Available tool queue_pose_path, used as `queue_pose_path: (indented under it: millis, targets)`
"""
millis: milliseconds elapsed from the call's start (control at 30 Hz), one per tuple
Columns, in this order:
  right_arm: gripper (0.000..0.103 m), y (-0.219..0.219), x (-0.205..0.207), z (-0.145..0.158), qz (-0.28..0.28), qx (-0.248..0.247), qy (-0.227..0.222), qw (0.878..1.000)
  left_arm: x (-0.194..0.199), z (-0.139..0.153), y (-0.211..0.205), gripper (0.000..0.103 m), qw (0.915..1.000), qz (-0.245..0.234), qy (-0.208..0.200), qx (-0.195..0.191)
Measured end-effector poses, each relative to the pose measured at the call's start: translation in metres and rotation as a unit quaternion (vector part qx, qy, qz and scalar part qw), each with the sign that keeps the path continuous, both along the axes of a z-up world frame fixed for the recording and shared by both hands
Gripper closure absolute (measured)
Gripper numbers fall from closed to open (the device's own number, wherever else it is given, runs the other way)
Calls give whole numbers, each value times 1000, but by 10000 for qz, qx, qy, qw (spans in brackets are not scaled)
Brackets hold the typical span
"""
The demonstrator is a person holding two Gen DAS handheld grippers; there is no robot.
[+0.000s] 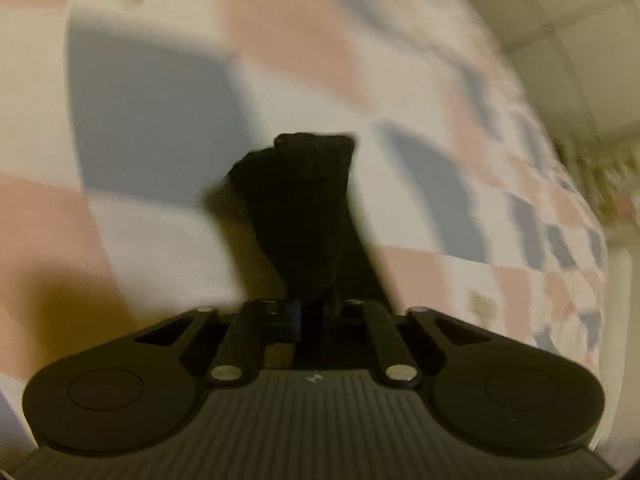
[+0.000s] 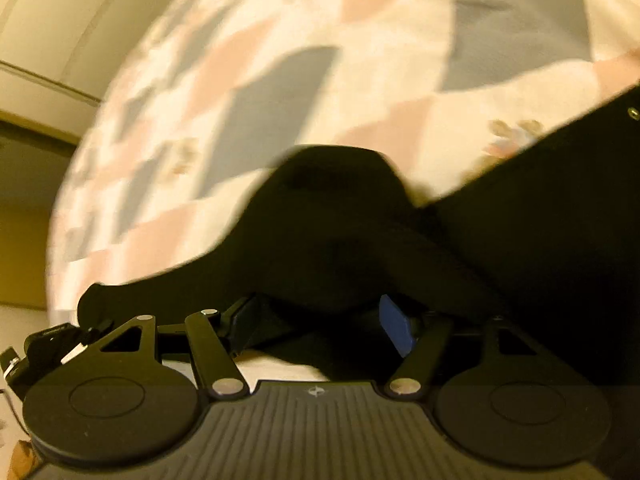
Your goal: Fold clothes
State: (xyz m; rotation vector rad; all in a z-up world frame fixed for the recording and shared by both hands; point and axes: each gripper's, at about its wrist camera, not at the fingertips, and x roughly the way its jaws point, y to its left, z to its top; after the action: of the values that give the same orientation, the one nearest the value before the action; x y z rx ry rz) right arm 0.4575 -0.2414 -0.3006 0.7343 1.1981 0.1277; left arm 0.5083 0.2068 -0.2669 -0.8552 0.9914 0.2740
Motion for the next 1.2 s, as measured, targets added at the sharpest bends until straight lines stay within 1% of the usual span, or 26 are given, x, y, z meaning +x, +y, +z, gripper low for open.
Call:
queue_pose_path:
  millis: [67, 133, 167, 200, 233, 267, 300, 333, 367, 400, 467, 500, 567, 600, 633, 733, 867, 900, 933, 967, 1000, 1033, 1100, 1133, 1167, 1200]
  targets:
    - [32, 1, -2, 17, 149, 178, -283, 9993, -15, 47, 1, 99, 9988, -175, -171, 419]
    - [29, 3, 0, 33, 232, 393, -493, 9977, -31, 80, 18, 97, 9986, -27, -113, 523]
    - [28, 1, 2, 39, 246, 500, -563, 9969, -39, 96, 26, 94, 9983, 48, -84, 575]
    - [25, 3, 2, 43, 255, 575, -607, 9962, -47, 112, 35, 88, 9979, 122, -55, 627]
    - [24, 6, 3, 46, 269, 628, -625, 9957, -51, 120, 44, 71, 9975, 207, 93, 672]
    - [24, 10, 1, 47, 296, 625, -573, 9960, -50, 114, 51, 59, 9946, 299, 458, 880]
    - [24, 14, 0, 48, 323, 621, -522, 9962, -50, 106, 56, 47, 9864, 373, 871, 1346]
    - [24, 18, -2, 48, 350, 620, -466, 9964, -50, 97, 60, 41, 9741, 447, 1280, 1807]
    - [24, 20, -6, 47, 377, 623, -396, 9966, -50, 88, 65, 41, 9580, 518, 1685, 2260]
    - [24, 22, -9, 45, 405, 626, -326, 9967, -55, 80, 69, 41, 9479, 573, 1923, 2473]
    - [24, 23, -23, 40, 471, 616, -180, 9968, -81, 62, 76, 39, 9579, 651, 1889, 2062]
    - [24, 22, -34, 38, 497, 576, -67, 9971, -98, 50, 79, 38, 9669, 717, 1836, 1622]
    - [24, 20, -53, 34, 542, 500, 146, 9972, -133, 26, 84, 38, 9787, 888, 1701, 724]
    - [24, 19, -59, 33, 536, 478, 211, 9972, -151, 13, 85, 38, 9806, 1066, 1615, 300]
    - [24, 18, -65, 31, 530, 455, 277, 9972, -164, 3, 86, 40, 9801, 1235, 1551, 12]
    - [24, 15, -84, 27, 514, 387, 474, 9968, -190, -20, 81, 47, 9778, 1594, 1275, -475]
    - [24, 11, -109, 20, 491, 296, 736, 9956, -171, -37, 80, 52, 9837, 1522, 859, -428]
    - [24, 10, -115, 19, 485, 273, 801, 9952, -160, -44, 81, 60, 9852, 1427, 870, -385]
    - [24, 9, -120, 18, 482, 249, 852, 9949, -151, -51, 80, 86, 9861, 1341, 912, -373]
    - [24, 9, -124, 19, 486, 224, 860, 9949, -144, -54, 79, 100, 9862, 1279, 981, -389]
    - [24, 9, -127, 20, 494, 212, 861, 9948, -137, -49, 76, 102, 9868, 1209, 1037, -275]
    - [24, 9, -130, 22, 497, 199, 858, 9949, -129, -33, 68, 102, 9890, 1043, 1049, 9]
    - [24, 8, -135, 24, 452, 171, 836, 9953, -115, 11, 48, 100, 9928, 528, 872, 625]
    - [24, 8, -136, 23, 430, 167, 852, 9953, -107, 32, 37, 91, 9924, 248, 753, 946]
    - [24, 8, -138, 22, 409, 158, 870, 9952, -99, 51, 25, 82, 9899, -67, 587, 1285]
    - [24, 10, -138, 21, 396, 138, 890, 9952, -91, 70, 11, 51, 9835, -401, 357, 1728]
